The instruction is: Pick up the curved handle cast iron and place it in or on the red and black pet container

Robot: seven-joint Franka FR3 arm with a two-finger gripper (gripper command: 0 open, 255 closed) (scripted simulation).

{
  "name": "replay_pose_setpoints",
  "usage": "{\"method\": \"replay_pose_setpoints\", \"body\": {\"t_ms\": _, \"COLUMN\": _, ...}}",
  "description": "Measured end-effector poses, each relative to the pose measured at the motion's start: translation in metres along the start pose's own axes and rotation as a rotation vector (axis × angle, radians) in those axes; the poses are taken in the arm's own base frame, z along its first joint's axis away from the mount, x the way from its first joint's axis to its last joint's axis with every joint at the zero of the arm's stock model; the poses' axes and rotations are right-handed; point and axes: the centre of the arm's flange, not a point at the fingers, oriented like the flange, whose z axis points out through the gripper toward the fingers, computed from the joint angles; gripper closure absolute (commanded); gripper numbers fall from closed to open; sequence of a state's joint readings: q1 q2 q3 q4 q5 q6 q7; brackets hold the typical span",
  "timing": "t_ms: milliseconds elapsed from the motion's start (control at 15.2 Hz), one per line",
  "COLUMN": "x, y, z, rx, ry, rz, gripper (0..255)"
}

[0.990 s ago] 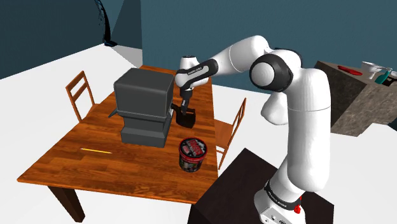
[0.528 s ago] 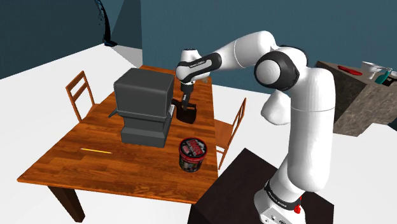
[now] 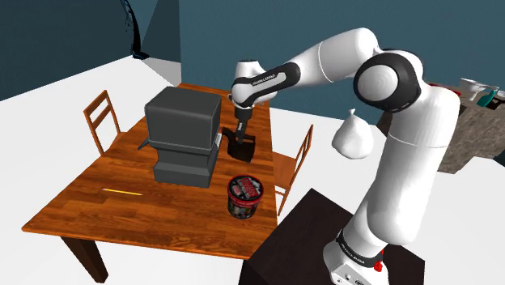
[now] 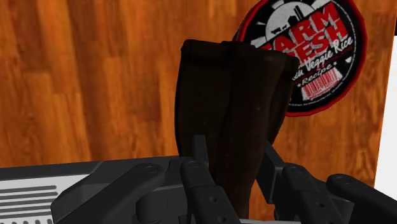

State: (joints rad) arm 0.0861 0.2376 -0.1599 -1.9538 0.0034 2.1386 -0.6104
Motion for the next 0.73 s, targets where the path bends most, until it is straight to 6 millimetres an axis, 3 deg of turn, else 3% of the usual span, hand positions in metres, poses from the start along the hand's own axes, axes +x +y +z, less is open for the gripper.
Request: {"method": "replay_pose_setpoints", "body": {"t_ms": 726, "x": -0.076, "y": -0.115, "z": -0.017, "rx": 0.001, "ry": 0.0, "rz": 0.0, "gripper": 255}}
